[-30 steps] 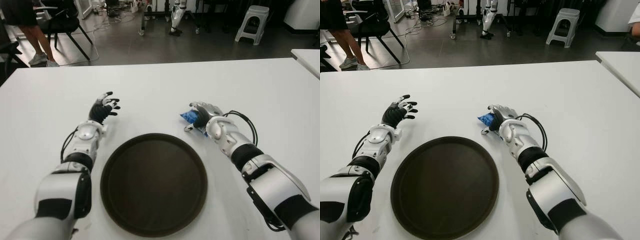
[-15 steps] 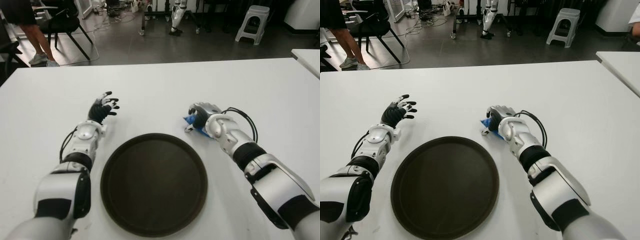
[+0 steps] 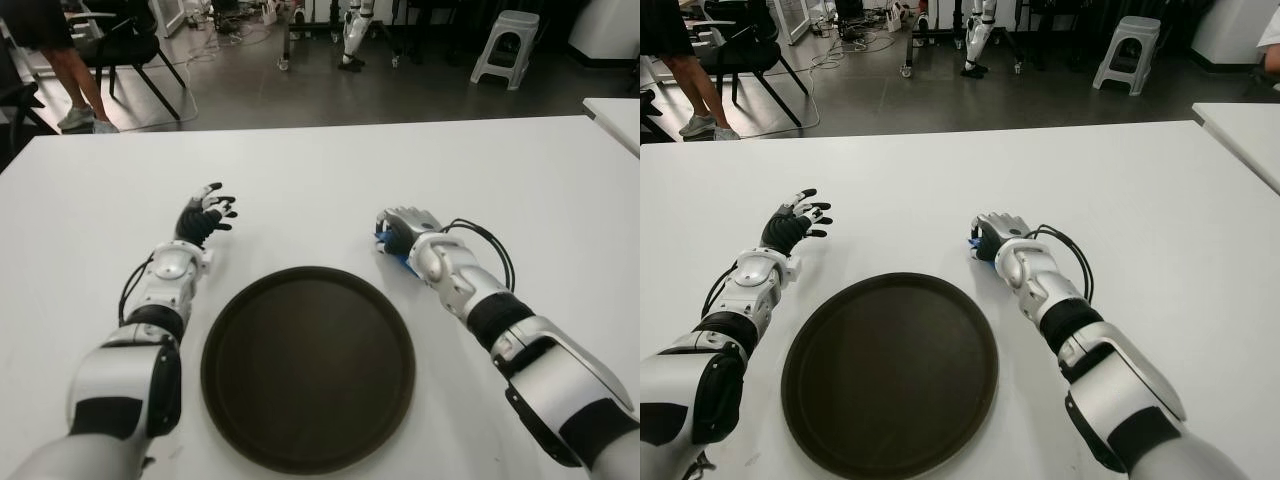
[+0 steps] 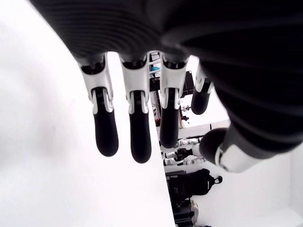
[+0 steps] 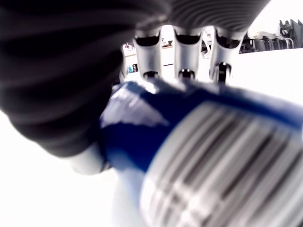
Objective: Pick up the Oreo
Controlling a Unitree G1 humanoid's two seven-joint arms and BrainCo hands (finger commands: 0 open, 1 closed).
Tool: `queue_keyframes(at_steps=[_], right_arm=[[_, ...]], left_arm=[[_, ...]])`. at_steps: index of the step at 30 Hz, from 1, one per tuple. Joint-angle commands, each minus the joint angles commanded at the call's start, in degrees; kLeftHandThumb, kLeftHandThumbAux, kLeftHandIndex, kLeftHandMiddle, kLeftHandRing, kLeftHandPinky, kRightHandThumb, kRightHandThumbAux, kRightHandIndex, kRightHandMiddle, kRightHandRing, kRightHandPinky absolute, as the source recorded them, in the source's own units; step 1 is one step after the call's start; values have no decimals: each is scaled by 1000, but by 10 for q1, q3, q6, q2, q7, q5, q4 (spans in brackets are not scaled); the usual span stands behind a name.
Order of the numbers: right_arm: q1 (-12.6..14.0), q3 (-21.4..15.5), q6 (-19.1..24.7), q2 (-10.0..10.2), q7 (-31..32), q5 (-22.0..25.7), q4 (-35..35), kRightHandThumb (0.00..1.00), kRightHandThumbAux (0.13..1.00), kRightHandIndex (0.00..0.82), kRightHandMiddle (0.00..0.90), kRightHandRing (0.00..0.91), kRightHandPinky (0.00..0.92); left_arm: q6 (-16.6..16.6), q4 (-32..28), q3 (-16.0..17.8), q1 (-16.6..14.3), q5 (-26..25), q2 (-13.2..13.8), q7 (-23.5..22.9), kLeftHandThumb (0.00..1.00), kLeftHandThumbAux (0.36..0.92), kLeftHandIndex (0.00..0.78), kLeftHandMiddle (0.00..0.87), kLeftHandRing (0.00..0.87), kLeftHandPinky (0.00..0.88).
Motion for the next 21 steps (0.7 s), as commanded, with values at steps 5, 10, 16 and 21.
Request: queue_keyframes(at_steps=[5,10,16,21], right_arm=[[3,-4,1,-2,-3,2,-8,689,736,421,548,538,526],[5,-5,4,-3,-2,-1,-12,689,736,420,539,516,515],[6,-4,0,-6,-3,-3,-15,689,736,421,548,540,531],[6,-3,2,-8,-3,-5,-18,689,736,421,549,540,526]], left_arm=[[-1,0,-2,0,1,1,3,409,604,127,272,327,390],[0,0,-2,0,0,1,4,408,603,126,272,329,393],[2,0,-3,-1,0,1,8,413,615,129,272,327,391],[2,1,-4,-1,0,1,10,430,617,130,269,324,388]])
